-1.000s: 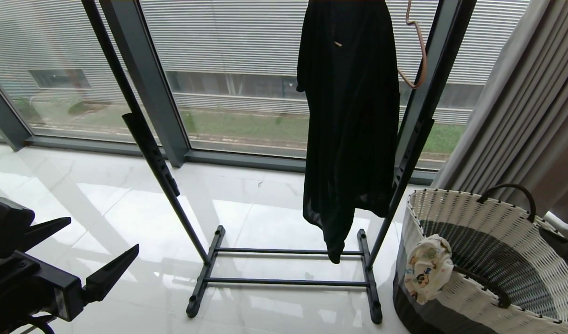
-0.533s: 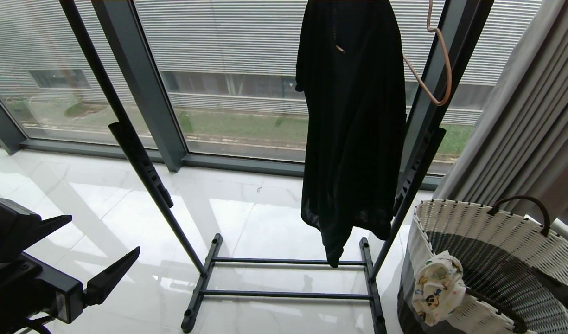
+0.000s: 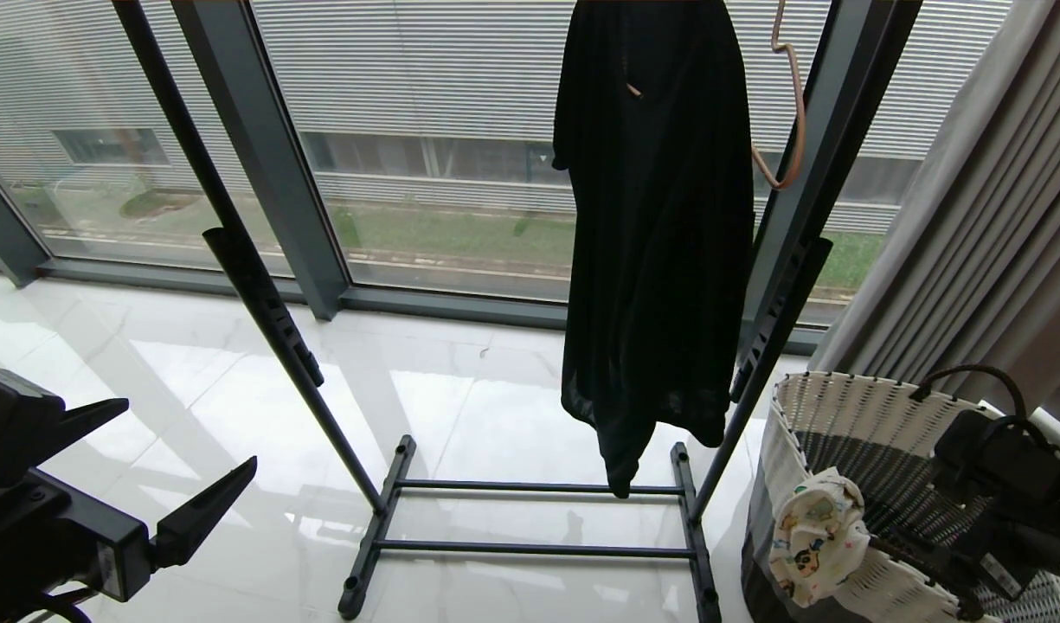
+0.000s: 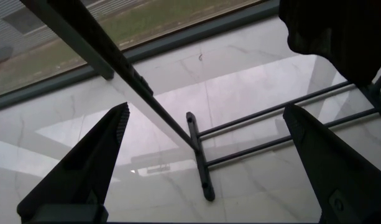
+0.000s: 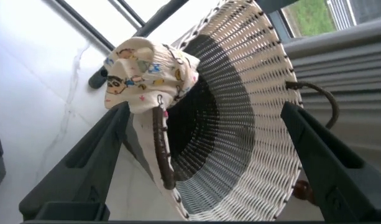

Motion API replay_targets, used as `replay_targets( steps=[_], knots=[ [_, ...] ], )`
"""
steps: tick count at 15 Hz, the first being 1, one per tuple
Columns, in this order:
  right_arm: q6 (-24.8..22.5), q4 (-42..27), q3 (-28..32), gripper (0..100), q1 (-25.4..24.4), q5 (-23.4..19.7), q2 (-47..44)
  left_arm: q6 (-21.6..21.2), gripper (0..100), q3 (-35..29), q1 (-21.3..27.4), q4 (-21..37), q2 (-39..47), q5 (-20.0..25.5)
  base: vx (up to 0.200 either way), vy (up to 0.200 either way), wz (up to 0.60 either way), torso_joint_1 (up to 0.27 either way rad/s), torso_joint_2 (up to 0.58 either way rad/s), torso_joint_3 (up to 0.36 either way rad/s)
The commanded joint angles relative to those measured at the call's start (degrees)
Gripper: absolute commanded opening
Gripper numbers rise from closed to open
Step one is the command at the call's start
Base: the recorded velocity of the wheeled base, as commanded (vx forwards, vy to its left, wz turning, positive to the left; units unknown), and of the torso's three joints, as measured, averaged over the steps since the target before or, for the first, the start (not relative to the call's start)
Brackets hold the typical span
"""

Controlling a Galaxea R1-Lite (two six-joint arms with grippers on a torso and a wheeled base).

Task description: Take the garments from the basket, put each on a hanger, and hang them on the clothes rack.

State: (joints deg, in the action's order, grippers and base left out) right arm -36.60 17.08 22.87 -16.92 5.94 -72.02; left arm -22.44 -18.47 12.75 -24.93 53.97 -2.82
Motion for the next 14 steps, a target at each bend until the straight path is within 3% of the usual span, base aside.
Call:
replay_targets(
  steps=[1,7,9,11,14],
  knots=[
    [-0.1,3.9,0.8,100,-1.4,0.1,-10.9,-0.1,100,0.1,0.0,0.0,-0.3,0.0,0.0,0.0,0.0,0.0,0.0,0.0],
    [3.4,11.2,0.9,100,-1.3,0.3,-20.4,-0.1,100,0.1,0.0,0.0,0.2,0.0,0.0,0.0,0.0,0.0,0.0,0.0],
    [7.2,17.4,0.9,100,-1.1,4.4,-25.4,-0.1,100,0.1,0.0,0.0,0.4,0.0,0.0,0.0,0.0,0.0,0.0,0.0],
    [8.9,19.2,1.2,100,-1.0,7.3,-27.2,-0.1,100,0.2,0.0,0.0,0.8,0.0,0.0,0.0,0.0,0.0,0.0,0.0],
    [8.9,19.2,2.1,100,0.7,7.7,-27.6,-0.1,100,0.2,0.0,0.0,0.9,0.0,0.0,0.0,0.0,0.0,0.0,0.0]
  ],
)
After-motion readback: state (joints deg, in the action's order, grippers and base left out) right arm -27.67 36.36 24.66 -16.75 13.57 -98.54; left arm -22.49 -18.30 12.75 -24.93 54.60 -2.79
